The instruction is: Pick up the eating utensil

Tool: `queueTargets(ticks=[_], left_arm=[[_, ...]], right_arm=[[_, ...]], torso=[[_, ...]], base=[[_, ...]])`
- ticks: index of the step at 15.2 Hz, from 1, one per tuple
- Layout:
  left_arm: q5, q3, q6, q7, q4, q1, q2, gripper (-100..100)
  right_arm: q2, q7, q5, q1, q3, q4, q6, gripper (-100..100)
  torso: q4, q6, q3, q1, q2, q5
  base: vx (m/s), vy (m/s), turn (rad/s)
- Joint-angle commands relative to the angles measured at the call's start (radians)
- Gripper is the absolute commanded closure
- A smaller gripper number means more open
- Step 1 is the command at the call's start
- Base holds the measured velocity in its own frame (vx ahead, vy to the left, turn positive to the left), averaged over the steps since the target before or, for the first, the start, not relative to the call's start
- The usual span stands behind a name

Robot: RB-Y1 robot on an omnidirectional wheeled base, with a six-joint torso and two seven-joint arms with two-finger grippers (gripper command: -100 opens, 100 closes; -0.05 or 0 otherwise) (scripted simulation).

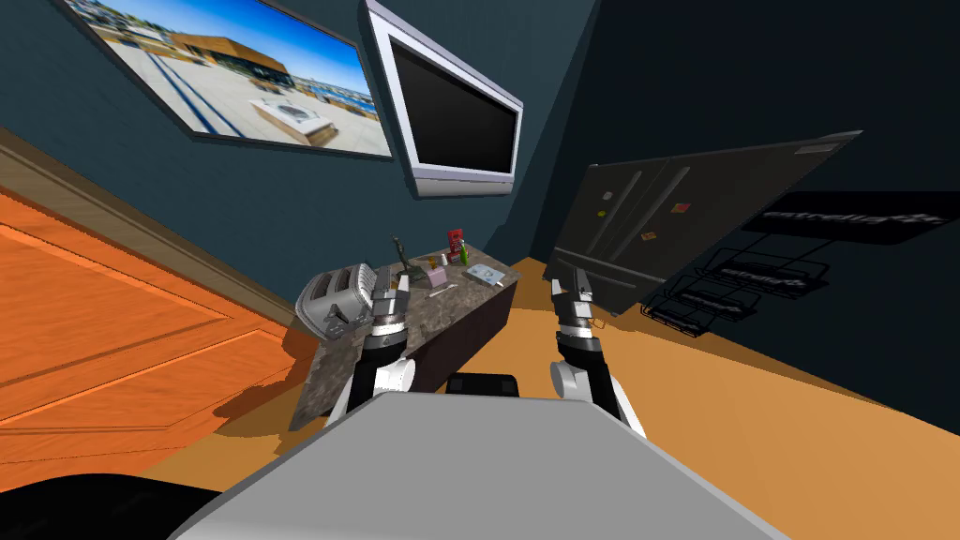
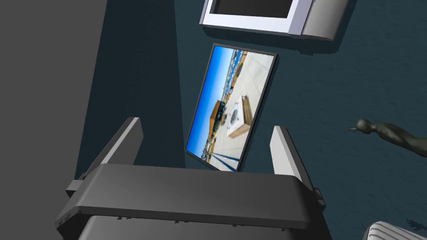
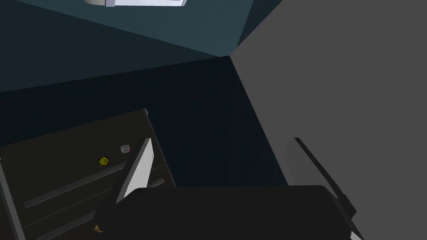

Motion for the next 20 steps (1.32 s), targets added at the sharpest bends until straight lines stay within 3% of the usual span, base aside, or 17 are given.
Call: queueTargets(ticks=[1, 2, 4, 7, 8, 11, 12, 13, 14, 15, 16, 17, 20], left_arm=[[0.006, 0.005, 0.013, 0.004, 0.005, 0.000, 0.044, -100], [0.006, 0.005, 0.013, 0.004, 0.005, 0.000, 0.044, -100], [0.021, 0.017, 0.044, 0.015, 0.018, 0.000, 0.100, -100], [0.032, 0.026, 0.065, 0.022, 0.027, 0.001, 0.141, -100], [0.044, 0.036, 0.091, 0.031, 0.037, 0.001, 0.174, -100], [0.058, 0.047, 0.120, 0.041, 0.049, 0.001, 0.207, -100], [0.074, 0.059, 0.152, 0.052, 0.063, 0.002, 0.241, -100], [0.074, 0.059, 0.152, 0.052, 0.063, 0.002, 0.241, -100], [0.091, 0.073, 0.185, 0.064, 0.077, 0.002, 0.274, -100], [0.091, 0.073, 0.188, 0.064, 0.077, 0.002, 0.274, -100], [0.110, 0.088, 0.221, 0.077, 0.093, 0.003, 0.307, -100], [0.110, 0.088, 0.226, 0.077, 0.093, 0.003, 0.307, -100], [0.151, 0.120, 0.292, 0.106, 0.129, 0.004, 0.374, -100]], right_arm=[[0.000, 0.000, 0.000, 0.000, 0.000, 0.000, 0.000, 0], [0.000, 0.000, 0.000, 0.000, 0.000, 0.000, 0.000, 0], [0.000, 0.000, 0.000, 0.000, 0.000, 0.000, 0.000, 0], [0.000, 0.000, 0.000, 0.000, 0.000, 0.000, 0.000, 0], [0.000, 0.000, 0.000, 0.000, 0.000, 0.000, 0.000, 0], [0.000, 0.000, 0.000, 0.000, 0.000, 0.000, 0.000, 0], [0.000, 0.000, 0.000, 0.000, 0.000, 0.000, 0.000, 0], [0.000, 0.000, 0.000, 0.000, 0.000, 0.000, 0.000, 0], [0.000, 0.000, 0.000, 0.000, 0.000, 0.000, 0.000, 0], [0.000, 0.000, 0.000, 0.000, 0.000, 0.000, 0.000, 0], [0.000, 0.000, 0.000, 0.000, 0.000, 0.000, 0.000, 0], [0.000, 0.000, 0.000, 0.000, 0.000, 0.000, 0.000, 0], [0.000, 0.000, 0.000, 0.000, 0.000, 0.000, 0.000, 0]], torso=[[0.000, 0.000, 0.000, 0.000, 0.000, 0.000], [0.000, 0.000, 0.000, -0.001, 0.001, 0.000], [0.000, 0.000, 0.001, -0.004, 0.002, -0.001], [0.000, 0.000, 0.001, -0.005, 0.001, -0.001], [0.000, 0.000, 0.000, -0.005, 0.001, -0.001], [0.000, 0.000, -0.001, -0.004, -0.001, -0.001], [0.000, 0.000, -0.001, -0.004, -0.001, -0.001], [0.000, 0.000, -0.001, -0.004, -0.002, -0.001], [0.000, 0.000, -0.001, -0.004, -0.002, -0.001], [-0.001, 0.000, -0.001, -0.005, -0.003, -0.001], [-0.001, 0.000, -0.002, -0.005, -0.003, -0.001], [-0.001, 0.000, -0.002, -0.005, -0.003, -0.001], [-0.001, 0.000, -0.002, -0.005, -0.004, -0.001]], base=[[-0.015, -0.025, -0.016], [-0.030, -0.053, -0.015], [-0.028, -0.076, -0.020], [-0.005, -0.072, -0.023], [0.012, -0.063, -0.034], [0.018, -0.057, -0.028], [0.025, -0.068, -0.034], [0.031, -0.064, -0.032], [0.040, -0.070, -0.042], [0.041, -0.065, -0.033], [0.054, -0.070, -0.049], [0.051, -0.071, -0.041], [0.053, -0.075, -0.047]])
